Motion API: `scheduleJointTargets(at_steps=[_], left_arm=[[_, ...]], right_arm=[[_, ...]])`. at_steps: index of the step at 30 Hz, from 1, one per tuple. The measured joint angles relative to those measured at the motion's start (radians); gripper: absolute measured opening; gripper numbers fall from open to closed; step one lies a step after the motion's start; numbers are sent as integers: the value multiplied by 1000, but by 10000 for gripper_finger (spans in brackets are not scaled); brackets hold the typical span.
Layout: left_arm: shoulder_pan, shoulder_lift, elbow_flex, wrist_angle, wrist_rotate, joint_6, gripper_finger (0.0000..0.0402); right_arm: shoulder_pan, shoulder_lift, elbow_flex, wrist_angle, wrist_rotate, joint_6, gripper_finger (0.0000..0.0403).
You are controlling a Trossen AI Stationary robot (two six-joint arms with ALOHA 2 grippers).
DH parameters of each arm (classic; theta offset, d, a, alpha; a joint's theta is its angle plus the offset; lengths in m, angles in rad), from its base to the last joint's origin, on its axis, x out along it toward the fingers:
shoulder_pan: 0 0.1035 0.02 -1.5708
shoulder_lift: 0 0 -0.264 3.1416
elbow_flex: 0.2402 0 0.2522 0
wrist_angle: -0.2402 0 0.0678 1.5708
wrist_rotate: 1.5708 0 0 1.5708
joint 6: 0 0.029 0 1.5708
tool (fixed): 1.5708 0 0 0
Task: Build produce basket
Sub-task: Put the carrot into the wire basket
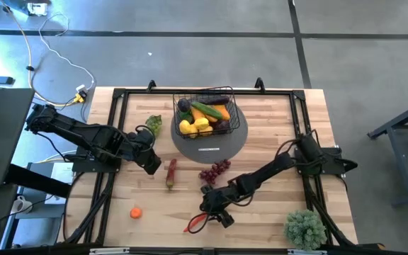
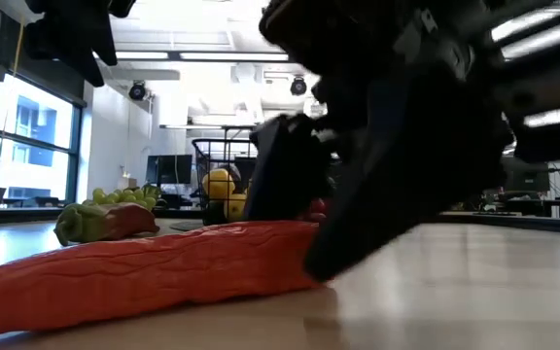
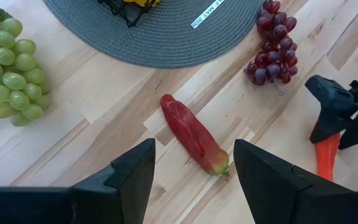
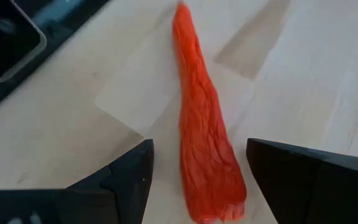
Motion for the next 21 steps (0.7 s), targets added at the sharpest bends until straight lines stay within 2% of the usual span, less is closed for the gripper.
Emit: scheduleJointTargets(at_steps=[3,6,14,21], left_arm=[[0,0,0,-6,0,0,209],[0,0,0,-19,0,1,209],[0,0,0,-20,0,43,209],[0,0,0,-18,-4,67,209]], right_arm=[[0,6,0,-7,18,0,235],[0,6,0,-8,24,1,210],[0,6,0,-9,23,111,63],[1,-8,0,-26,10,247,60]])
